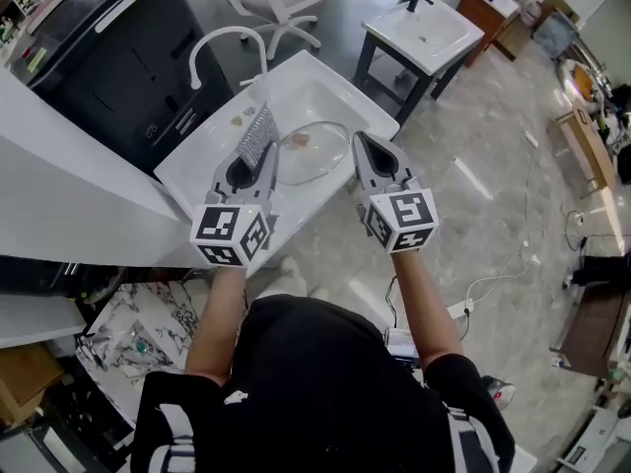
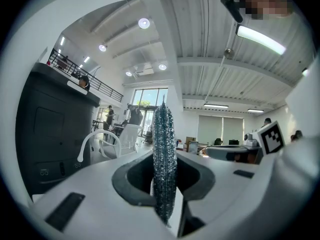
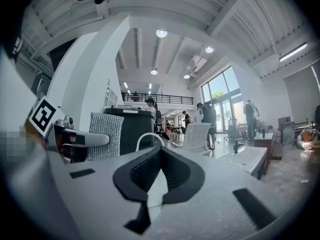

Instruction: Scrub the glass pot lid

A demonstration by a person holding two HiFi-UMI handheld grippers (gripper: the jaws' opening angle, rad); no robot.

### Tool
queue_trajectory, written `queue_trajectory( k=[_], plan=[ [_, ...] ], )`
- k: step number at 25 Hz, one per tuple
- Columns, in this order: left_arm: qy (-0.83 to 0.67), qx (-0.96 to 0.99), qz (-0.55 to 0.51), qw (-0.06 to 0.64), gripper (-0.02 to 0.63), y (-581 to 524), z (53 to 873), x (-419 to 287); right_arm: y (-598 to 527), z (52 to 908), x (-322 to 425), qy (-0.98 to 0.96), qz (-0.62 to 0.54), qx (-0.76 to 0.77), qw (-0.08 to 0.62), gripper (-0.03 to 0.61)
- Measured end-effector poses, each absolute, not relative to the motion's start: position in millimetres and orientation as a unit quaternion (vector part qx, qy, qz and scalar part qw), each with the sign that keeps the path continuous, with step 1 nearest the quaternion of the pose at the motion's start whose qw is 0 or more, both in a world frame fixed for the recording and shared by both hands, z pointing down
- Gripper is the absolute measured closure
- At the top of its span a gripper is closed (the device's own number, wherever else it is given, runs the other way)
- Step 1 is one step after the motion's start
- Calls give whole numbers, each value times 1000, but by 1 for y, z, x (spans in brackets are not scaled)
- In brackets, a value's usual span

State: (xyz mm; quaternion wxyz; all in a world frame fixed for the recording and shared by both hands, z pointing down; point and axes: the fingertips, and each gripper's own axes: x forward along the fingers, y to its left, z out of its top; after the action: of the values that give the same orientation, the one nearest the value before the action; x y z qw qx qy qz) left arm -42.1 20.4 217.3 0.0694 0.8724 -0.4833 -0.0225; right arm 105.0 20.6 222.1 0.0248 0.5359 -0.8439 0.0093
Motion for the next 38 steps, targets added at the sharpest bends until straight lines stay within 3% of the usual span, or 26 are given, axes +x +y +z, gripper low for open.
queue_trajectory(
  k=[19, 38],
  plan=[
    [-480, 871, -26, 103, 540, -72, 245, -76, -77, 254, 68, -848, 38, 525, 65, 592],
    [-451, 875, 4, 177, 540, -94, 322, -85, -99, 334, 56, -835, 93, 523, 141, 592]
  ],
)
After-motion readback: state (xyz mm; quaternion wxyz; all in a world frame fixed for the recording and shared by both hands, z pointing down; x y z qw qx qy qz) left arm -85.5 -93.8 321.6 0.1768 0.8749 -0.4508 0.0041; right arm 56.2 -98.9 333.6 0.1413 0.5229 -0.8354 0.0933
